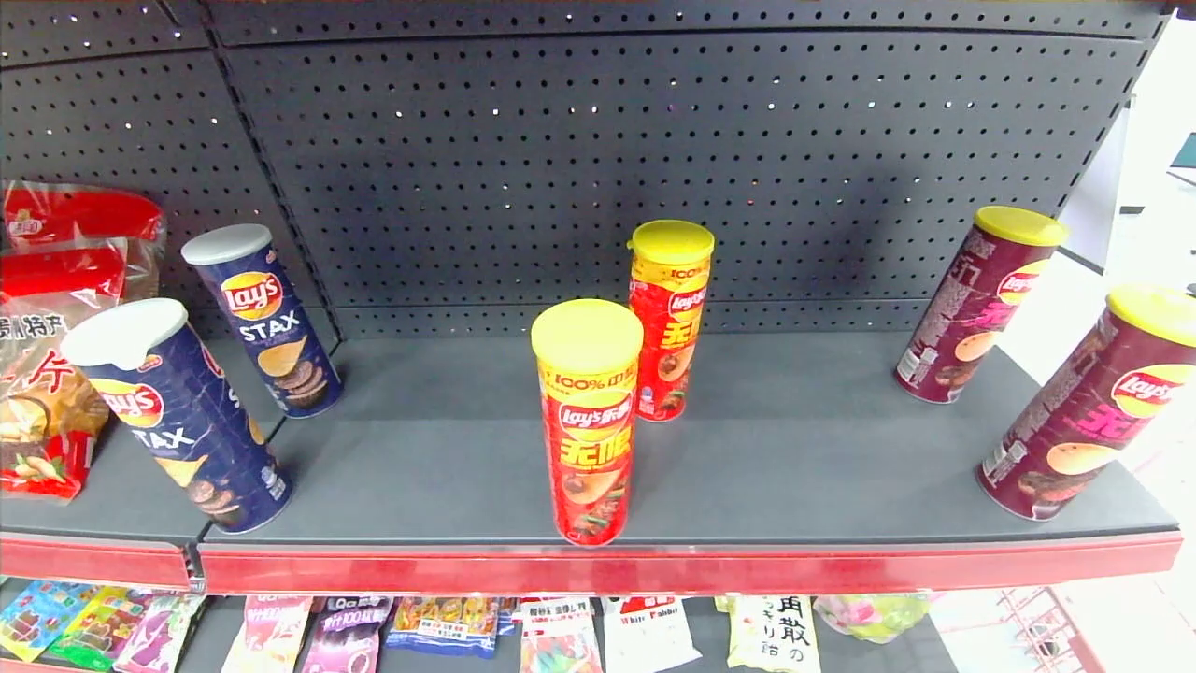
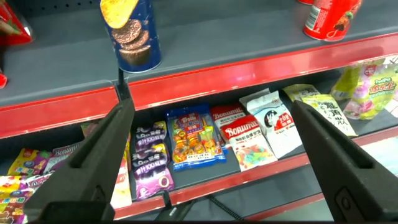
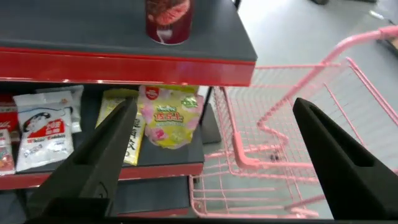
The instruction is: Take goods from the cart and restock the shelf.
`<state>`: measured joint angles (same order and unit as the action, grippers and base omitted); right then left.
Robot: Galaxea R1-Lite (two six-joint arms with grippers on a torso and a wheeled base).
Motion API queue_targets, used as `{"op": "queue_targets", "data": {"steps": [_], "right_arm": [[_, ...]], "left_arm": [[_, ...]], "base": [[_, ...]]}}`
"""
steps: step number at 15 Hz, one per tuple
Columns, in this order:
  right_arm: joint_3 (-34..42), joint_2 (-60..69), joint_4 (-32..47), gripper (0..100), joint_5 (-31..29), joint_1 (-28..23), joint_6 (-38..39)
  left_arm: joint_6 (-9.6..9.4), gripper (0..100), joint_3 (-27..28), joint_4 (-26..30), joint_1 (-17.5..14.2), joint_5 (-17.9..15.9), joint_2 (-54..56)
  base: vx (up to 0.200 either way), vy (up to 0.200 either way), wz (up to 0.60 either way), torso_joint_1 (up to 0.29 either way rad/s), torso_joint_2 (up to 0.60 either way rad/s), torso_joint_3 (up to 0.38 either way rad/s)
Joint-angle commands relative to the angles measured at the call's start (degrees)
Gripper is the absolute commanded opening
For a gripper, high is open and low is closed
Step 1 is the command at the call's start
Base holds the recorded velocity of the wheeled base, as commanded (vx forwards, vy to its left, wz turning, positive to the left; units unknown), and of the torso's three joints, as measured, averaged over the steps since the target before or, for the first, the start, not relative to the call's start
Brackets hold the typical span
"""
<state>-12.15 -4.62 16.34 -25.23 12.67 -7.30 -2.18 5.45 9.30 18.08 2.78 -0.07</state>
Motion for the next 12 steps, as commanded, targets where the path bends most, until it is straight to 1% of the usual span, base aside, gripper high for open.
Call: {"op": "queue_targets", "data": {"steps": [1, 2, 3, 4, 5, 6, 7, 8, 9, 10, 11, 12], "right_arm": [[-1.6, -13.9, -0.4, 100, 3.1, -21.7, 1.1], [-0.6, -12.3, -0.3, 100, 9.7, -24.6, 1.4], [2.1, -4.6, -0.5, 100, 19.4, -24.6, 1.6], [4.1, -0.3, -1.8, 100, 27.5, -23.3, 1.3], [6.0, -1.3, -8.6, 100, 33.8, -22.8, 1.5], [8.8, -1.7, -13.4, 100, 35.6, -21.0, 1.2], [9.9, -2.1, -14.9, 100, 36.3, -17.9, 1.0], [9.9, -2.5, -14.9, 100, 36.0, -14.2, 1.0], [10.0, -2.0, -15.0, 100, 35.8, -11.7, 1.0], [10.3, 1.2, -15.4, 100, 33.8, -10.9, 1.3], [10.1, 4.2, -14.8, 100, 31.7, -12.6, 2.3], [11.0, 4.6, -15.1, 100, 28.6, -12.8, 5.0]], "left_arm": [[0.07, 100, 0.0, 0.1, 0.0, 0.0, 0.1], [0.07, 100, 0.0, 0.0, 0.0, 0.0, 0.1], [0.07, 100, 0.0, 0.0, 0.0, 0.0, 0.1], [-0.02, 100, 0.0, 0.0, 0.0, 0.0, 0.1], [-0.02, 100, 0.0, 0.0, 0.0, 0.0, 0.1], [-0.02, 100, 0.0, 0.0, 0.0, -0.1, 0.1], [-0.02, 100, 0.0, 0.0, 0.0, -0.1, 0.1], [-0.10, 100, 0.0, 0.0, 0.0, -0.1, 0.1], [-0.37, 100, 0.1, -0.1, 0.0, -0.1, -0.1], [-0.72, 100, 0.1, -0.1, 0.0, -0.1, -0.3], [-0.72, 100, 0.4, -0.1, 0.0, -0.1, -0.8], [-0.72, 100, 1.3, -0.5, 0.0, -0.1, -2.7]], "base": [[0.000, 0.000, 0.00, 0.000, 0.00, 0.000], [0.000, 0.000, 0.00, 0.000, 0.00, 0.000], [0.000, 0.000, 0.00, 0.000, 0.00, 0.000], [0.000, 0.000, 0.00, 0.000, 0.00, 0.000], [0.000, 0.000, 0.00, 0.000, 0.00, 0.000], [0.000, 0.000, 0.00, 0.000, 0.00, 0.000], [0.000, 0.000, 0.00, 0.000, 0.00, 0.000], [0.000, 0.000, 0.00, 0.000, 0.00, 0.000], [0.000, 0.000, 0.00, 0.000, 0.00, 0.000], [0.000, 0.000, 0.00, 0.000, 0.00, 0.000], [0.000, 0.000, 0.00, 0.000, 0.00, 0.000], [0.000, 0.000, 0.00, 0.000, 0.00, 0.000]]}}
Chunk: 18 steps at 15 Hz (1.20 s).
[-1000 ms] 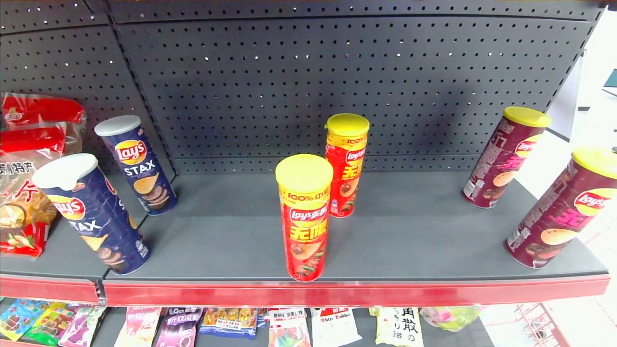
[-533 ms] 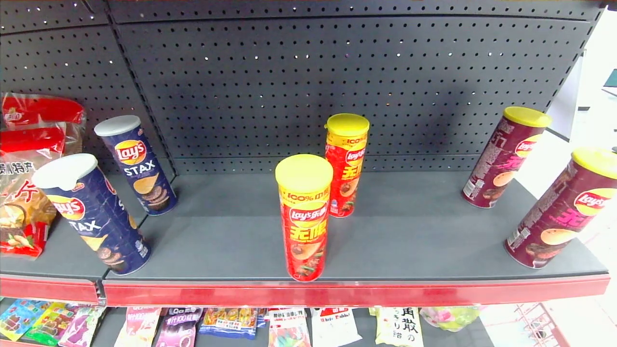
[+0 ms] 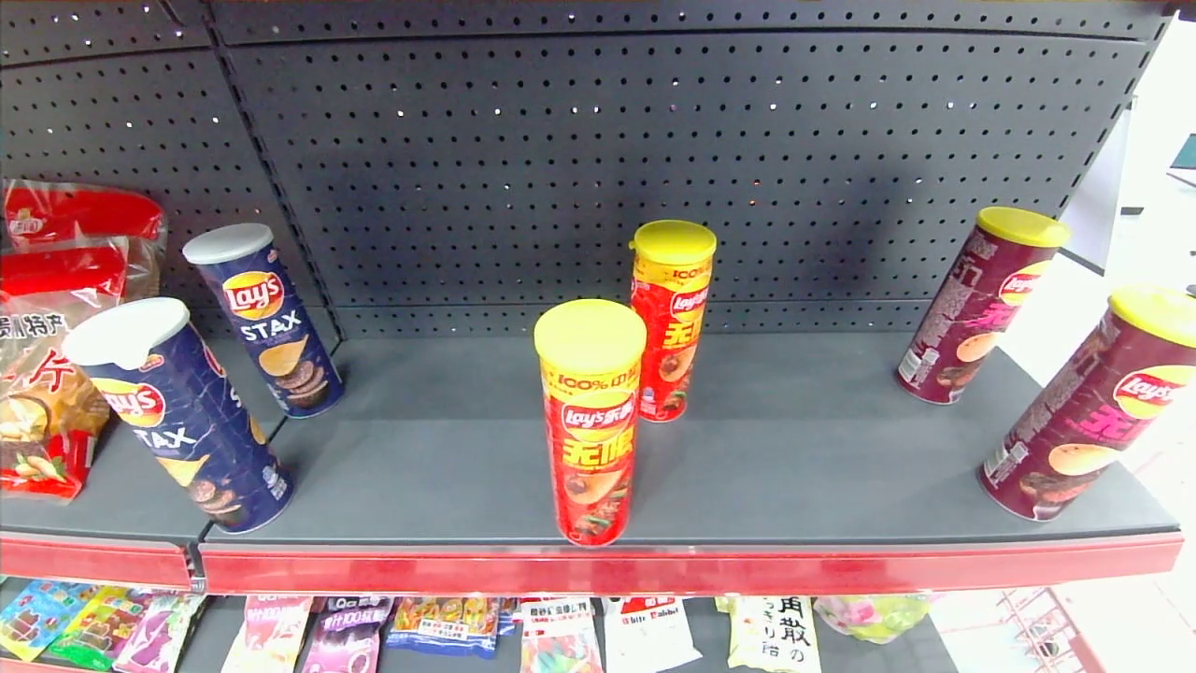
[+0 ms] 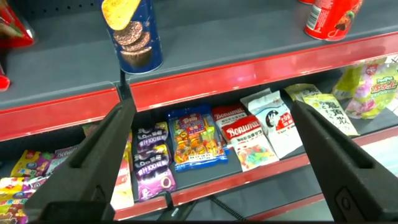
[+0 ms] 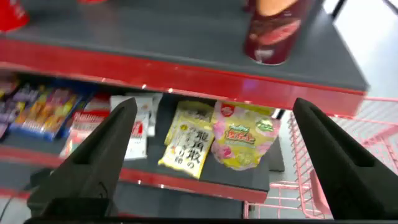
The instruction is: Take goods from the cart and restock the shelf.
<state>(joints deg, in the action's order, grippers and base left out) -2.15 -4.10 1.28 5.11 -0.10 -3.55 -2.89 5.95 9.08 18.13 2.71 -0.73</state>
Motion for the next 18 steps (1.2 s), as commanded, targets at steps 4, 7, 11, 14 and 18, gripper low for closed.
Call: {"op": "queue_targets", "data": {"steps": [4, 7, 11, 14, 18], "right_arm": [[2.1, 4.1, -1.4, 100, -5.2, 0.1, 3.0], [2.1, 4.1, -1.4, 100, -5.2, 0.1, 3.0], [2.1, 4.1, -1.4, 100, -5.2, 0.1, 3.0], [2.1, 4.1, -1.4, 100, -5.2, 0.1, 3.0], [2.1, 4.1, -1.4, 100, -5.2, 0.1, 3.0]], "left_arm": [[-0.19, 100, 8.7, -13.1, 0.2, -1.5, -22.7], [-0.54, 100, 10.5, -30.0, 0.5, -1.5, -39.8], [-0.36, 100, 11.4, -34.9, 9.9, -1.1, -50.9], [-0.01, 100, 12.5, -42.7, 11.8, -0.9, -62.4], [-0.01, 100, 12.4, -46.0, 11.9, 0.0, -73.6]], "base": [[0.000, 0.000, 0.00, 0.000, 0.00, 0.000], [0.000, 0.000, 0.00, 0.000, 0.00, 0.000], [0.000, 0.000, 0.00, 0.000, 0.00, 0.000], [0.000, 0.000, 0.00, 0.000, 0.00, 0.000], [0.000, 0.000, 0.00, 0.000, 0.00, 0.000]]}}
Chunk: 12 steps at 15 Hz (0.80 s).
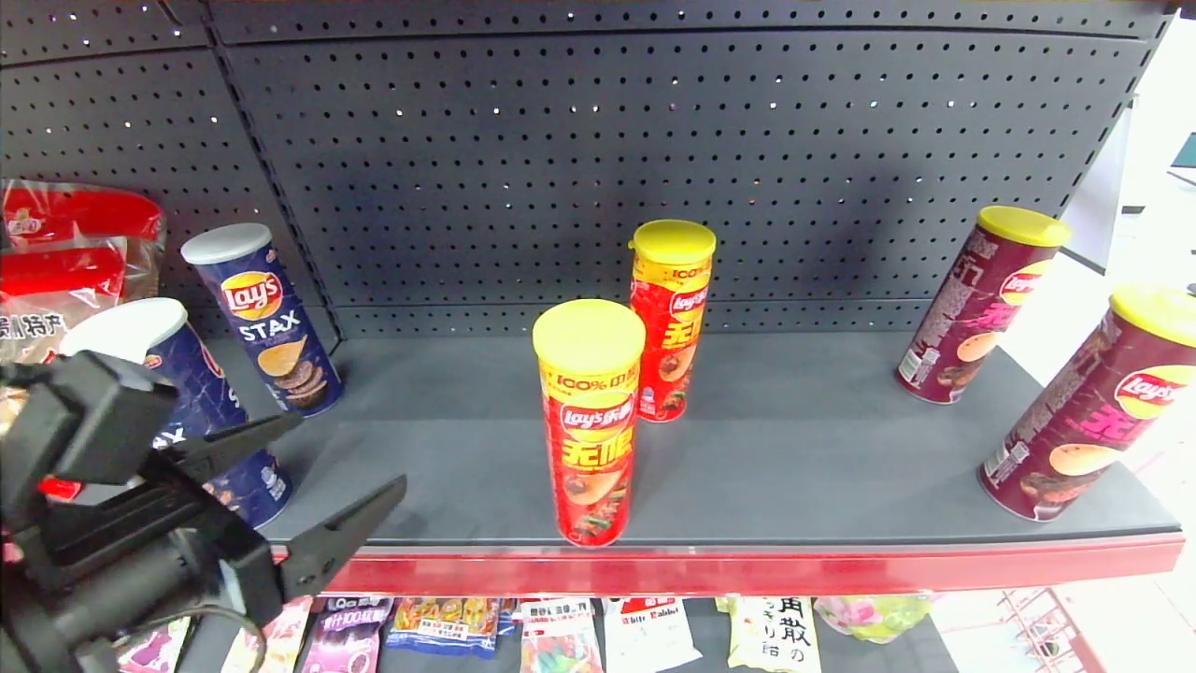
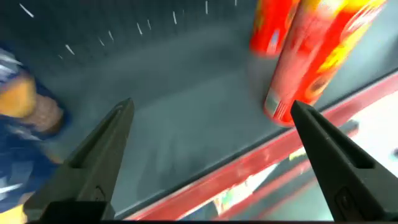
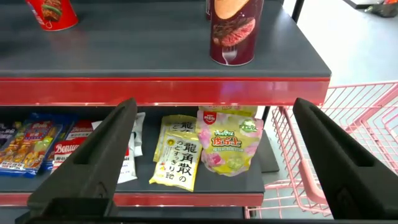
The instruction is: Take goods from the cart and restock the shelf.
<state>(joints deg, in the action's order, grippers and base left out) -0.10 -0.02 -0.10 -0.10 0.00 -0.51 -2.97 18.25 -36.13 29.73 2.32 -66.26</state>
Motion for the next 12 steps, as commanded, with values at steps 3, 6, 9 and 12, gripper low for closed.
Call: {"op": "queue_targets", "data": {"steps": [3, 6, 9, 12], "right_arm": [[0.0, 0.0, 0.0, 100, 0.0, 0.0, 0.0], [0.0, 0.0, 0.0, 100, 0.0, 0.0, 0.0], [0.0, 0.0, 0.0, 100, 0.1, 0.0, 0.0], [0.0, 0.0, 0.0, 100, 0.1, 0.0, 0.0]], "left_arm": [[-0.01, 100, 1.3, -1.8, 0.5, 1.2, -14.8], [-0.28, 100, 2.2, -4.0, 1.6, 4.5, -20.1], [0.34, 100, 4.4, -4.0, 4.5, 7.4, -24.5], [0.25, 100, 6.3, -4.0, 5.1, 7.4, -27.3]], "base": [[0.000, 0.000, 0.00, 0.000, 0.00, 0.000], [0.000, 0.000, 0.00, 0.000, 0.00, 0.000], [0.000, 0.000, 0.00, 0.000, 0.00, 0.000], [0.000, 0.000, 0.00, 0.000, 0.00, 0.000]]}}
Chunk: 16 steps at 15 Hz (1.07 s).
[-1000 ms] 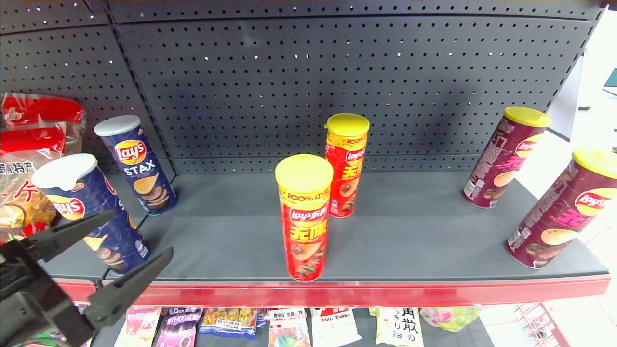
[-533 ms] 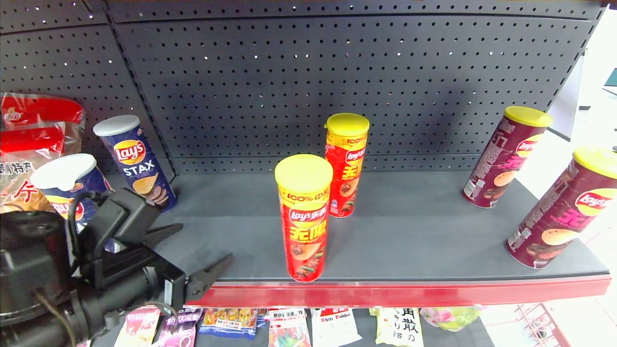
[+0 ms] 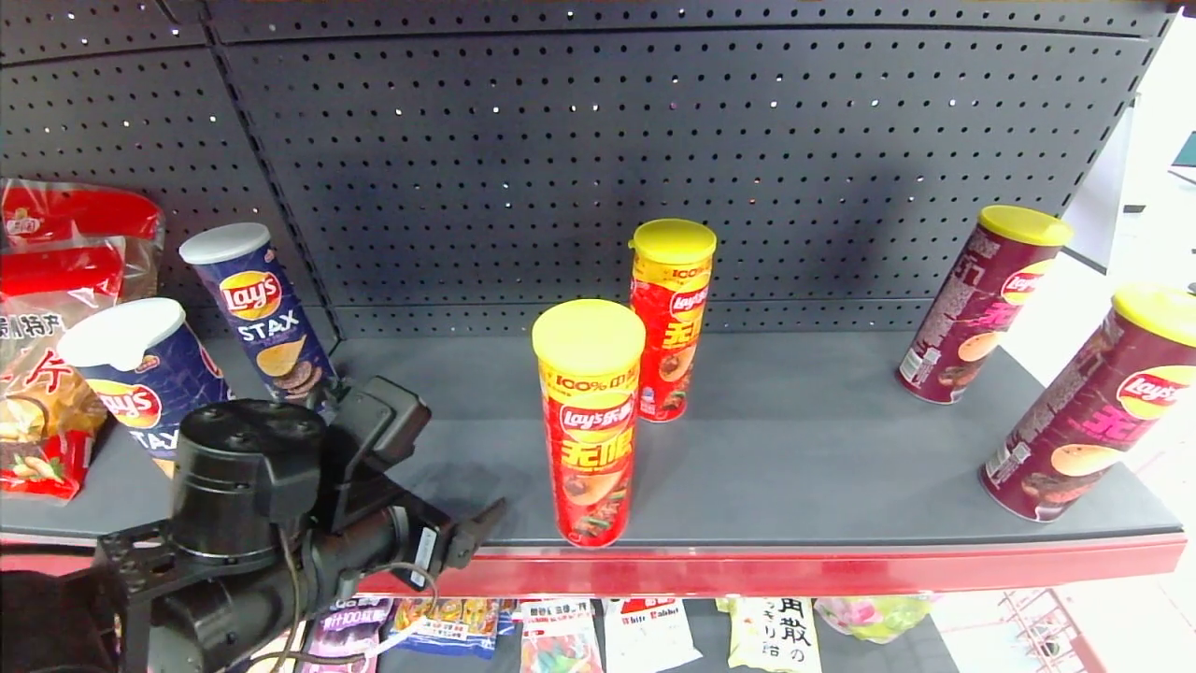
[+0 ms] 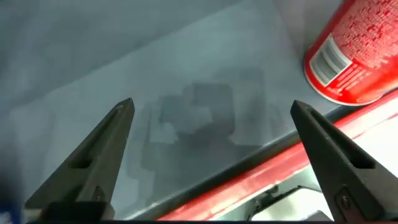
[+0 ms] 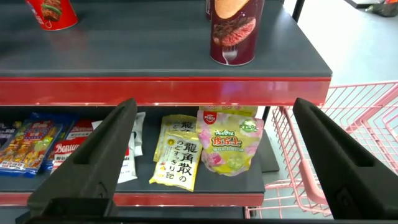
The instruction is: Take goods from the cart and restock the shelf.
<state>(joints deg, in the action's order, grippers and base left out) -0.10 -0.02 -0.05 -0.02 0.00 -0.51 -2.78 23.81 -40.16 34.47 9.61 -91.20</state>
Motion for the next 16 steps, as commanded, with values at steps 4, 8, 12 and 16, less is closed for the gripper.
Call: {"op": "queue_targets", "data": {"steps": [4, 8, 12, 16], "right_arm": [[0.0, 0.0, 0.0, 100, 0.0, 0.0, 0.0], [0.0, 0.0, 0.0, 100, -0.1, 0.0, 0.0], [0.0, 0.0, 0.0, 100, -0.1, 0.0, 0.0], [0.0, 0.0, 0.0, 100, 0.0, 0.0, 0.0]], "left_arm": [[-0.12, 100, 3.3, -0.3, 1.1, 0.1, -5.9], [-0.03, 100, 6.3, -0.3, 3.8, 2.3, -9.0], [-0.12, 100, 7.9, -0.3, 3.8, 2.4, -10.7], [-0.12, 100, 8.1, -0.3, 3.8, 2.4, -11.7]], "base": [[0.000, 0.000, 0.00, 0.000, 0.00, 0.000], [0.000, 0.000, 0.00, 0.000, 0.00, 0.000], [0.000, 0.000, 0.00, 0.000, 0.00, 0.000], [0.000, 0.000, 0.00, 0.000, 0.00, 0.000]]}}
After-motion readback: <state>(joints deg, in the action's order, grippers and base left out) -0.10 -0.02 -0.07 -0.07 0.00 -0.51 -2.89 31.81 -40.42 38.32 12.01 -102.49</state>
